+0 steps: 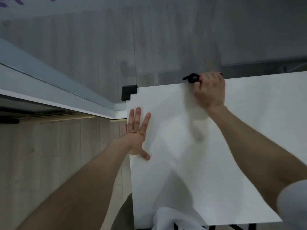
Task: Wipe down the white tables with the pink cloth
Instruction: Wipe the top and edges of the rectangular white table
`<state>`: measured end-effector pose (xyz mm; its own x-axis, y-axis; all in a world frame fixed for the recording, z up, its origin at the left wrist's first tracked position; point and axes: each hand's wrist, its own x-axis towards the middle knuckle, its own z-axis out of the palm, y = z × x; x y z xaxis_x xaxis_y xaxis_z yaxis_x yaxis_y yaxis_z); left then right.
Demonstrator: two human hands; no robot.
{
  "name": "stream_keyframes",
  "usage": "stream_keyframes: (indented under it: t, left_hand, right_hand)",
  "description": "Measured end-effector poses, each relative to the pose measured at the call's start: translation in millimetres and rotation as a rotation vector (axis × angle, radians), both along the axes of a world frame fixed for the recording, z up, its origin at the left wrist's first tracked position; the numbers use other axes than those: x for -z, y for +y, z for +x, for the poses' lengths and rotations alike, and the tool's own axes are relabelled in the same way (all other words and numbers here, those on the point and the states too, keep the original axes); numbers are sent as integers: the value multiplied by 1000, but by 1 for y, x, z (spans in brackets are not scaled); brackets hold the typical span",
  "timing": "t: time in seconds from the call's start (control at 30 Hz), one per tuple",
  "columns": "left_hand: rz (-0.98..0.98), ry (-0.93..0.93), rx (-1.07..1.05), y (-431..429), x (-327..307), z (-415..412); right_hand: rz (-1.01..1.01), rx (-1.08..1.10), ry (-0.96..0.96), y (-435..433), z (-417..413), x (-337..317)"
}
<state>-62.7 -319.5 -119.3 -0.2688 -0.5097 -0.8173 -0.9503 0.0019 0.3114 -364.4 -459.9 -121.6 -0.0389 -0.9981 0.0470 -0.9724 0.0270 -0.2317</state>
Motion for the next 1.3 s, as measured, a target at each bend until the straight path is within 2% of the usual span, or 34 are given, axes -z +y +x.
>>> stream_keyframes:
  t: [0.03, 0.1, 0.2, 0.27, 0.33, 0.4, 0.47, 0.53, 0.6, 0.63, 0.7, 0.77, 0.83, 0.9, 1.03, 1.1, 1.13, 1.23, 1.3]
  left_hand:
    - [1, 0, 4, 0, 0, 0]
    - [20, 10, 1, 0, -1, 0]
    - [20, -29, 23, -3, 2, 0]
    - [52, -61, 30, -3, 3, 1]
    - [20, -31, 10, -2, 2, 1]
    - [-1, 0, -9, 0, 1, 1]
    - [-16, 5, -13, 1, 2, 1]
    - [-28, 2, -15, 2, 3, 1]
    - [-26, 4, -16, 1, 4, 1]
    - [-24, 3, -10, 1, 3, 1]
    - [-41, -8, -10, 1, 3, 1]
    - [-57, -11, -34, 2, 3, 2]
    - [-69, -20, -28, 1, 2, 1]
    - [-54, -34, -11, 1, 1, -1]
    - [-50, -118, 15, 2, 2, -4]
    - [-56, -192, 51, -2, -1, -7]
    - [-75, -245, 84, -4, -4, -12]
    - [-140, -401, 167, -8, -14, -30]
    - [-217, -408, 166, -12, -21, -45]
  right_hand:
    - [4, 83, 15, -1, -6, 0]
    - [14, 152, 5, 2, 39, 0]
    - [62, -105, -157, 19, 170, -3]
    - [122, -197, -219, 25, 213, -10]
    - [87, -297, -241, 21, 184, -6]
    - [-9, -299, -189, 17, 107, 0]
    - [-22, -93, -67, 5, 15, 0]
    - [-31, 129, -16, -4, -33, 2]
    - [-11, 261, -18, -5, 5, 6]
    - [7, 216, -73, -1, 44, 7]
    - [21, -37, -204, 11, 130, 5]
    - [115, -198, -271, 19, 174, -5]
    - [120, -285, -249, 13, 149, -3]
    - [58, -261, -173, 7, 76, 4]
    - [-1, 97, -14, -7, -84, 6]
    - [-5, 247, -28, -6, -64, 4]
    - [-14, 214, -84, 0, -27, 6]
    - [63, -138, -292, 20, 93, 1]
    - [124, -256, -360, 19, 98, -8]
